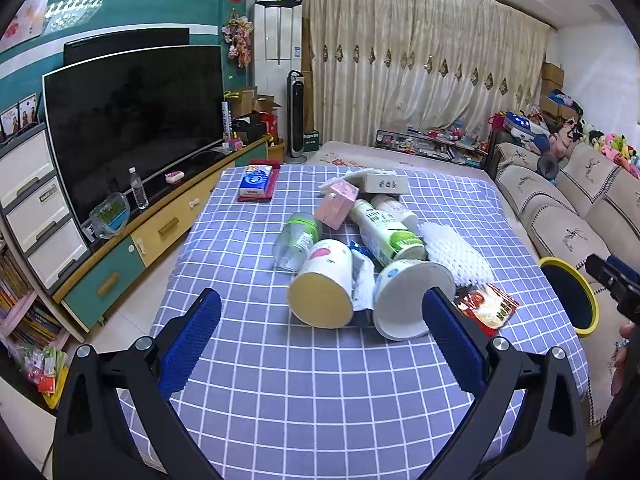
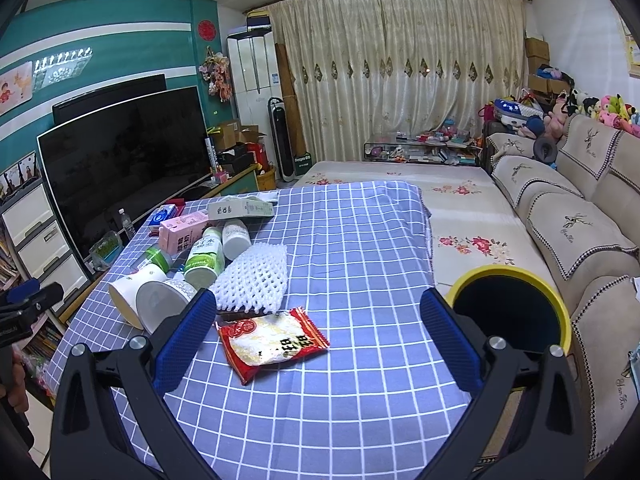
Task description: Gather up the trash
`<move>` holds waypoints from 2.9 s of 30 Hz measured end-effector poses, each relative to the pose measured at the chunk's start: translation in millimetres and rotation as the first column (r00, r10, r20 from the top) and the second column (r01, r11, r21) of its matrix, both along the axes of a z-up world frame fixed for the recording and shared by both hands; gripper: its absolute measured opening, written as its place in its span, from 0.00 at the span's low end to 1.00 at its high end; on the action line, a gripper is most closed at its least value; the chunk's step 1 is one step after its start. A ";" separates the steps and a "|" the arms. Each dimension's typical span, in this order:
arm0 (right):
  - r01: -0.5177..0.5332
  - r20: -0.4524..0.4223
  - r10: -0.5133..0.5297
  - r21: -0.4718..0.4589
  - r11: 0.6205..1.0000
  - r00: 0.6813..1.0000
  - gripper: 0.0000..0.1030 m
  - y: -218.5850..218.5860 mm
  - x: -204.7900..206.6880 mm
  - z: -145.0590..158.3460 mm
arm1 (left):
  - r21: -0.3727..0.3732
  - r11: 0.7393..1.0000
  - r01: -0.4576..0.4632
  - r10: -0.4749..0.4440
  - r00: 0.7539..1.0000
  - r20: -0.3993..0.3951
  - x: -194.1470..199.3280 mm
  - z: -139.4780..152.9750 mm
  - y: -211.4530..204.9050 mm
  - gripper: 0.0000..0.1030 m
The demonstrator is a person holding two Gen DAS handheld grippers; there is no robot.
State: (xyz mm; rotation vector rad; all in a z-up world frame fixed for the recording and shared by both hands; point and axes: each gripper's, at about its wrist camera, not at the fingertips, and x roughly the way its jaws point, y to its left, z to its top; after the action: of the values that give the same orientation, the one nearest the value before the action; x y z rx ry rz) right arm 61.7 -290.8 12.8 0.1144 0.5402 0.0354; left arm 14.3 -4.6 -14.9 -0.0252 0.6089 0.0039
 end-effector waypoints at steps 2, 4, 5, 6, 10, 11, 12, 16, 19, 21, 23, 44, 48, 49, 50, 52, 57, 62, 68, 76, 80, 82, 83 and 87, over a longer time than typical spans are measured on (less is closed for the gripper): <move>-0.017 -0.005 0.017 -0.009 1.000 1.000 0.94 7.2 5.0 -3.4 | -0.006 1.000 -0.012 0.012 1.000 0.002 1.6 0.4 5.3 0.96; -0.043 -0.013 0.043 -0.018 0.999 0.999 0.94 17.1 11.0 -7.6 | -0.008 1.000 -0.021 0.021 1.000 0.002 3.3 0.1 9.7 0.96; -0.065 -0.016 0.065 -0.019 0.998 0.998 0.94 22.9 14.2 -10.6 | -0.007 1.000 -0.025 0.025 1.000 0.002 4.1 -0.5 12.2 0.96; -0.089 -0.018 0.089 -0.017 0.996 0.996 0.94 28.8 17.5 -13.9 | -0.007 1.000 -0.028 0.028 1.000 0.002 4.9 -1.1 14.0 0.96; -0.172 -0.053 0.171 -0.012 0.985 0.984 0.94 53.7 34.1 -27.6 | -0.019 0.999 -0.046 0.046 0.999 -0.009 11.1 -5.4 25.3 0.96; -0.193 -0.063 0.192 -0.007 0.981 0.979 0.94 59.9 39.5 -30.7 | -0.021 0.999 -0.049 0.048 0.999 -0.014 13.3 -7.6 27.9 0.96; -0.208 -0.074 0.207 -0.004 0.978 0.975 0.93 65.4 45.0 -33.5 | -0.021 0.998 -0.051 0.051 0.999 -0.019 15.1 -9.4 29.6 0.96; -0.279 -0.105 0.278 0.008 0.960 0.955 0.72 88.7 64.4 -41.9 | -0.030 0.998 -0.062 0.061 0.997 -0.042 23.6 -16.4 38.6 0.96; -0.331 -0.146 0.330 0.015 0.943 0.933 0.60 105.2 79.2 -50.1 | -0.040 0.997 -0.069 0.067 0.996 -0.052 29.0 -21.2 43.9 0.96; -0.355 -0.163 0.351 0.007 0.935 0.922 0.51 116.8 86.2 -55.0 | -0.039 0.996 -0.076 0.074 0.996 -0.058 31.4 -24.4 46.6 0.96; -0.370 -0.176 0.363 -0.013 0.929 0.915 0.43 128.0 91.9 -60.2 | -0.043 0.996 -0.078 0.075 0.995 -0.067 34.4 -27.9 48.1 0.96; -0.393 -0.180 0.404 0.094 0.915 0.897 0.05 124.7 102.3 -52.6 | -0.065 0.997 -0.048 0.044 0.997 -0.064 39.2 -34.4 47.7 0.96; -0.340 -0.141 0.359 0.141 0.930 0.923 0.05 81.3 97.4 -25.8 | -0.050 0.999 -0.019 0.017 0.999 -0.045 36.8 -29.6 40.2 0.96; -0.316 -0.136 0.336 0.147 0.937 0.932 0.05 67.7 96.7 -20.5 | -0.049 0.999 -0.012 0.010 0.999 -0.044 36.6 -29.0 38.8 0.96; -0.280 -0.131 0.300 0.150 0.948 0.945 0.05 48.9 96.7 -14.8 | -0.049 0.999 -0.002 0.000 0.999 -0.043 36.9 -28.8 36.2 0.96; -0.172 -0.130 0.189 0.136 0.976 0.973 0.05 4.4 96.0 -6.4 | -0.051 0.999 0.019 -0.022 0.999 -0.045 37.2 -28.5 30.0 0.96; 0.155 -0.198 -0.142 0.047 0.987 0.970 0.05 -119.2 93.6 -12.1 | -0.054 0.996 0.074 -0.077 0.995 -0.060 45.0 -33.4 8.7 0.96; 0.317 -0.369 -0.316 -0.060 0.947 0.874 0.05 -200.9 106.9 -66.5 | -0.059 0.991 0.123 -0.127 0.989 -0.072 54.2 -36.7 -19.2 0.96; 0.353 -0.544 -0.365 -0.131 0.926 0.755 0.05 -244.1 132.7 -147.3 | -0.034 0.981 0.192 -0.194 0.978 -0.073 58.3 -38.6 -55.7 0.96; 0.359 -0.622 -0.359 -0.132 0.924 0.696 0.11 -259.6 153.0 -194.8 | -0.019 0.962 0.271 -0.271 0.955 -0.120 68.9 -51.1 -92.8 0.96; 0.357 -0.623 -0.361 -0.138 0.924 0.694 0.12 -264.6 154.4 -201.5 | -0.034 0.951 0.309 -0.310 0.939 -0.149 75.9 -60.8 -108.4 0.96; 0.358 -0.622 -0.364 -0.141 0.923 0.693 0.12 -264.3 152.9 -201.9 | -0.039 0.945 0.324 -0.326 0.932 -0.158 77.9 -64.9 -113.8 0.96; 0.358 -0.621 -0.366 -0.145 0.922 0.693 0.12 -262.9 152.4 -200.9 | -0.042 0.942 0.333 -0.336 0.928 -0.162 78.9 -66.6 -116.6 0.96; 0.356 -0.597 -0.358 -0.128 0.926 0.718 0.22 -255.4 147.7 -188.9 | -0.039 0.942 0.334 -0.336 0.929 -0.157 81.1 -67.6 -116.8 0.96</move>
State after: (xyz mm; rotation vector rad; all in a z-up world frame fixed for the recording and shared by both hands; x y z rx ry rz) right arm 209.4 -546.2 -176.1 0.2299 1.1690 -0.4015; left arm 95.5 -121.4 -82.5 0.0693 0.7700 -0.3325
